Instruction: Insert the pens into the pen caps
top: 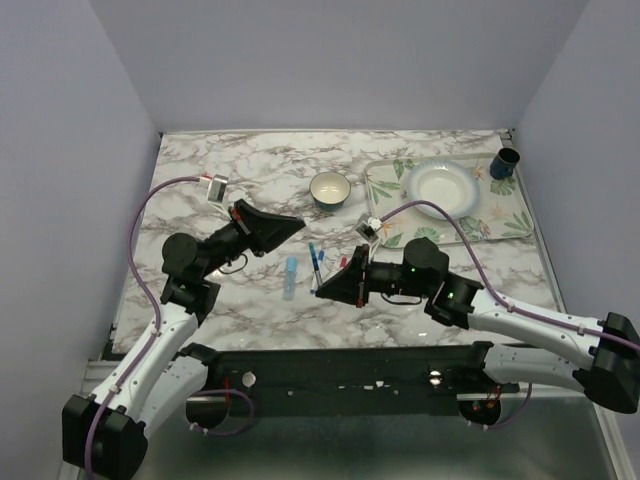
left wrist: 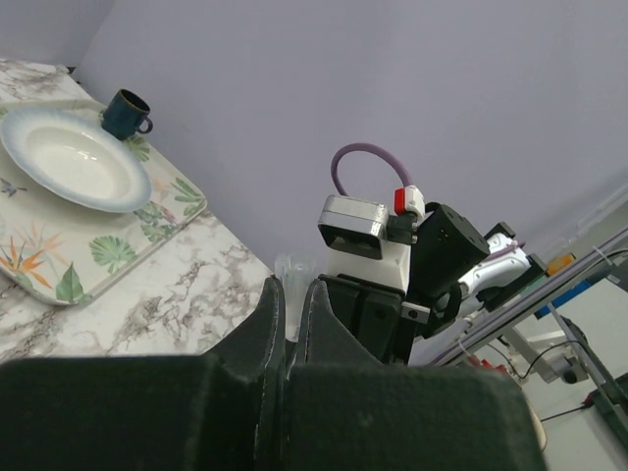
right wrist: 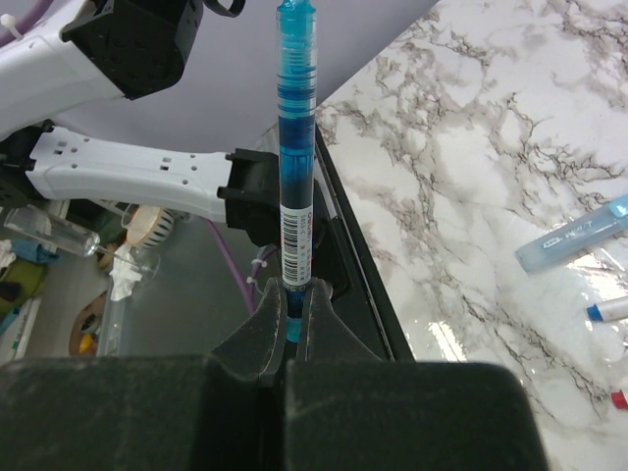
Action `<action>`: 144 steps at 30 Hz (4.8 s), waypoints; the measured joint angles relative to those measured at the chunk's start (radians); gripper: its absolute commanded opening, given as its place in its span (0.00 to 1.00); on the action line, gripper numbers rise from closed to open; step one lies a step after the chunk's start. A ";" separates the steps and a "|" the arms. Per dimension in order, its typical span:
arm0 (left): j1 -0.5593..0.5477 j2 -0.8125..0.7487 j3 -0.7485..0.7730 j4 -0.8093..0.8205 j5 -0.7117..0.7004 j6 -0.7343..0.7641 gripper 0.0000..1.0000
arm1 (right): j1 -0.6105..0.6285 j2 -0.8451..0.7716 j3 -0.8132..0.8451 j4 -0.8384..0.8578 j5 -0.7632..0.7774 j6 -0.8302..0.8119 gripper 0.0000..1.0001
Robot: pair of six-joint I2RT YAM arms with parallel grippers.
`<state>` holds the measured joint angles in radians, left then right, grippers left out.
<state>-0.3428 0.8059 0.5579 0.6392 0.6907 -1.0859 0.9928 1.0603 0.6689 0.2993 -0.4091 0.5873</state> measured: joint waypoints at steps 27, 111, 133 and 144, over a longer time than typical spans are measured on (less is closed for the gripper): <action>-0.021 -0.027 -0.018 -0.034 0.002 -0.017 0.00 | 0.000 0.023 0.018 -0.004 0.013 0.016 0.01; -0.131 0.055 0.171 -0.183 0.026 0.172 0.33 | 0.007 -0.090 0.085 -0.158 0.061 -0.172 0.01; -0.186 0.068 0.088 -0.004 -0.069 0.052 0.00 | 0.023 -0.083 0.172 -0.306 0.191 -0.233 0.01; -0.232 0.122 0.095 0.069 -0.216 0.039 0.00 | 0.023 -0.010 0.332 -0.470 0.289 -0.316 0.01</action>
<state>-0.5747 0.9279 0.6525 0.7082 0.4751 -1.0470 1.0157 1.0508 1.0012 -0.1707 -0.1200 0.2710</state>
